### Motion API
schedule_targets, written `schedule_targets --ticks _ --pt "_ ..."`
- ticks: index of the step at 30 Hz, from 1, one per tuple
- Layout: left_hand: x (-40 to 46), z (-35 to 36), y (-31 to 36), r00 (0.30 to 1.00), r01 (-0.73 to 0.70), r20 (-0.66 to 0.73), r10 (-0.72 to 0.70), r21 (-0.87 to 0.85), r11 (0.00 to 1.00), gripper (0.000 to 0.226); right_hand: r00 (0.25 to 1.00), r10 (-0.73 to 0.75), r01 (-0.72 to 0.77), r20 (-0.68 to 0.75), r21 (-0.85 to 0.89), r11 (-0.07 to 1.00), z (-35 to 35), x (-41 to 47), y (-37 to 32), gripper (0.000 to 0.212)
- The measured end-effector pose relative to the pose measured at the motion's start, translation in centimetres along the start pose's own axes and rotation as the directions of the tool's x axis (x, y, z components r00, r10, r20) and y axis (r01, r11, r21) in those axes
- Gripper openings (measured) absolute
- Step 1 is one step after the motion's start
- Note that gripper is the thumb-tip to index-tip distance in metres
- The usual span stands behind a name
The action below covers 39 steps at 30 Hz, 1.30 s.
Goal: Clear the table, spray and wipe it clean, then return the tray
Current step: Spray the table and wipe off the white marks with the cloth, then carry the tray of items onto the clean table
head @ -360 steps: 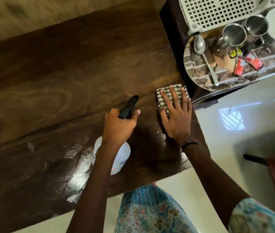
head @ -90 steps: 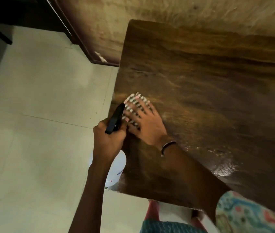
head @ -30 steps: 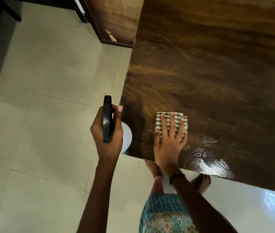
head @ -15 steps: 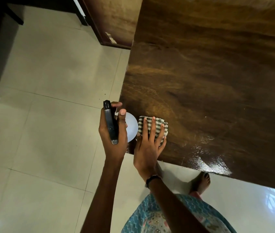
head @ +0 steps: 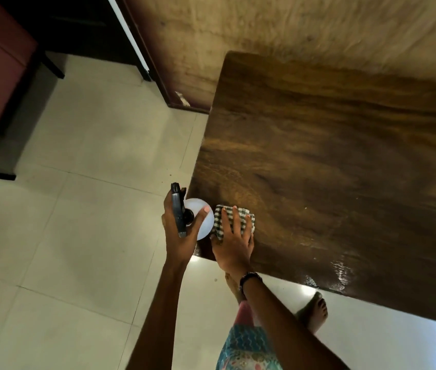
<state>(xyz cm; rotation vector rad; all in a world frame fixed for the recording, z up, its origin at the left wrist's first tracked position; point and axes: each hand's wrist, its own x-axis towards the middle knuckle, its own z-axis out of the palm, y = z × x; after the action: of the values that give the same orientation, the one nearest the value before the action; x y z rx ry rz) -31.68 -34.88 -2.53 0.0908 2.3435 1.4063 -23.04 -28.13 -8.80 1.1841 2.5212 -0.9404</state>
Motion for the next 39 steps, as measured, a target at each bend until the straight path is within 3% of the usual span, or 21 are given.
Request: schedule_targets --ticks 3,5,7,9,12,19,23,27,34,39 --pt "-1.7 -0.1 0.1 0.982 0.153 -0.122 -0.145 0.066 0.986 0.09 0.971 -0.08 0.072 0.225 0.045 0.996 -2.6 0.6 0.9 0.064" --pt "-3.7 0.3 1.4 0.94 0.277 -0.22 -0.259 0.056 0.959 0.078 0.966 -0.091 0.064 0.244 0.119 0.991 -5.6 0.5 1.3 0.051" --pt "-6.0 1.0 2.3 0.936 0.261 -0.267 -0.231 0.085 0.962 0.057 0.96 -0.08 0.04 0.268 0.152 0.988 -9.0 0.0 2.0 0.041" --pt "-7.9 2.1 3.4 0.962 0.201 -0.208 -0.178 0.1 0.974 0.034 0.94 -0.107 0.056 0.325 0.162 0.985 -12.9 -0.8 2.9 0.035" --pt "-10.2 5.1 6.6 0.987 0.156 -0.046 -0.154 0.043 0.987 0.026 0.926 -0.125 0.075 0.357 0.15 0.986 -18.7 -2.4 5.0 0.033" --pt "-15.6 13.1 19.6 0.973 -0.018 0.23 0.003 0.066 0.998 0.009 0.965 -0.096 0.041 0.242 0.221 0.974 -31.5 -6.0 12.4 0.03" --pt "-18.8 18.5 24.4 0.951 -0.088 0.299 0.075 0.029 0.996 0.015 0.981 -0.09 0.035 0.174 0.297 0.954 -38.7 -8.5 17.2 0.028" --pt "-22.7 24.1 30.0 0.881 -0.168 0.448 0.152 -0.005 0.986 0.018 0.996 -0.079 0.06 0.05 0.308 0.949 -45.8 -10.7 22.4 0.027" --pt "-28.1 33.1 38.2 0.768 -0.334 0.564 0.303 -0.051 0.941 0.025 0.989 0.035 0.021 -0.144 0.372 0.928 -55.6 -14.0 30.1 0.028" --pt "-30.2 39.1 41.5 0.703 -0.369 0.626 0.339 -0.088 0.925 0.006 0.966 0.104 -0.007 -0.237 0.378 0.926 -60.8 -15.6 34.5 0.028"
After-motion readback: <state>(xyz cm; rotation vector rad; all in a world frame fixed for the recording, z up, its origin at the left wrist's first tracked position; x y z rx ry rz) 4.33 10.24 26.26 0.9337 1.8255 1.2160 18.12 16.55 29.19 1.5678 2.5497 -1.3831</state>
